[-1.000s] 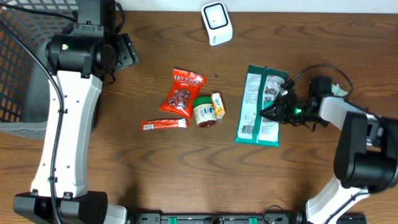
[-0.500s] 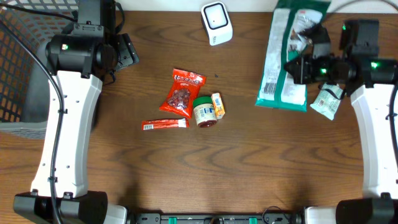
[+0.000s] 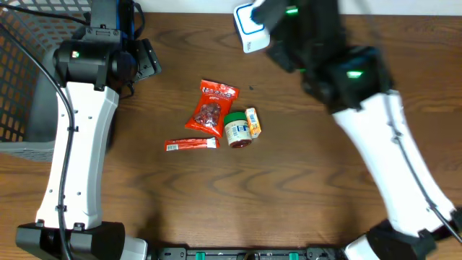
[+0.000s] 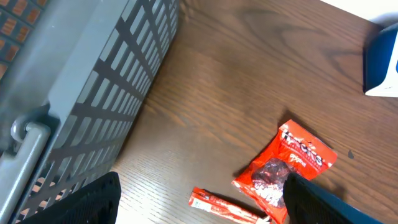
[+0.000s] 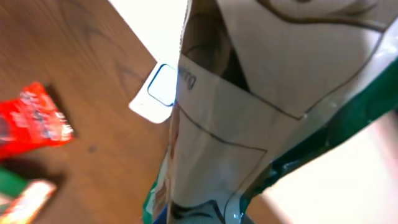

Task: Scan the item barcode
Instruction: 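Carry the gloves pack up to the scanner with the right gripper, then hold the gloves pack barcode in front of the scanner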

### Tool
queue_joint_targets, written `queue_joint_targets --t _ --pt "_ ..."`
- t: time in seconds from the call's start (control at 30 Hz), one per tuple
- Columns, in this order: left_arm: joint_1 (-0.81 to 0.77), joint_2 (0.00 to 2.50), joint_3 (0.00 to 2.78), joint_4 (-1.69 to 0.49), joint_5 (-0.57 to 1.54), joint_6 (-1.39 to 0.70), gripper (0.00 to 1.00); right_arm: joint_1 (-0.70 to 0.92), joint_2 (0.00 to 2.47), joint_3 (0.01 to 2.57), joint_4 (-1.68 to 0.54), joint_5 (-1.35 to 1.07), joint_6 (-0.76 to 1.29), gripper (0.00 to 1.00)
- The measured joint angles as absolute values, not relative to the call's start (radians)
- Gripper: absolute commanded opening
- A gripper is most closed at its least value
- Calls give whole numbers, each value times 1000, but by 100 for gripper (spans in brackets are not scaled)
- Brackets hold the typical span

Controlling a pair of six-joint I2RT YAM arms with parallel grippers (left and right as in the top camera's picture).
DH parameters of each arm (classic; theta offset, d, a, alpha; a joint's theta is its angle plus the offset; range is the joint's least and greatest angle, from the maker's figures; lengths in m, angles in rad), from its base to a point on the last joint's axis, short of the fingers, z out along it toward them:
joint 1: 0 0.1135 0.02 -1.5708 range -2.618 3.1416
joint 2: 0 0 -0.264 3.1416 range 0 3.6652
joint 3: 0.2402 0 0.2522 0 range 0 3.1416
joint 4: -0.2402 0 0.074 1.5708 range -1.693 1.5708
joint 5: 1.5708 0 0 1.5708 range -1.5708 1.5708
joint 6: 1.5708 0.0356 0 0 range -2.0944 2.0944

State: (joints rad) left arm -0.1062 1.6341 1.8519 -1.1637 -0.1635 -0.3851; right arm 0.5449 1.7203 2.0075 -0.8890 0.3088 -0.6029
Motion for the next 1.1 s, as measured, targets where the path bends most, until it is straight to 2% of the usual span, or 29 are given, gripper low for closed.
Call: queue_joint_targets --t 0.27,0.6,0.9,1.1 --pt "-107 1634 1852 -1164 -163 -385 84 621 1929 2007 -641 514 -965 1" --pt "-107 1634 1852 -1164 -163 -385 84 612 2150 2007 -239 576 -1243 1" --pt "-106 1634 1852 -1164 -163 -385 84 577 2319 2007 91 546 -1343 1" --pt "-106 1634 1852 -1163 -163 -385 84 568 2401 2007 134 493 -1353 1"
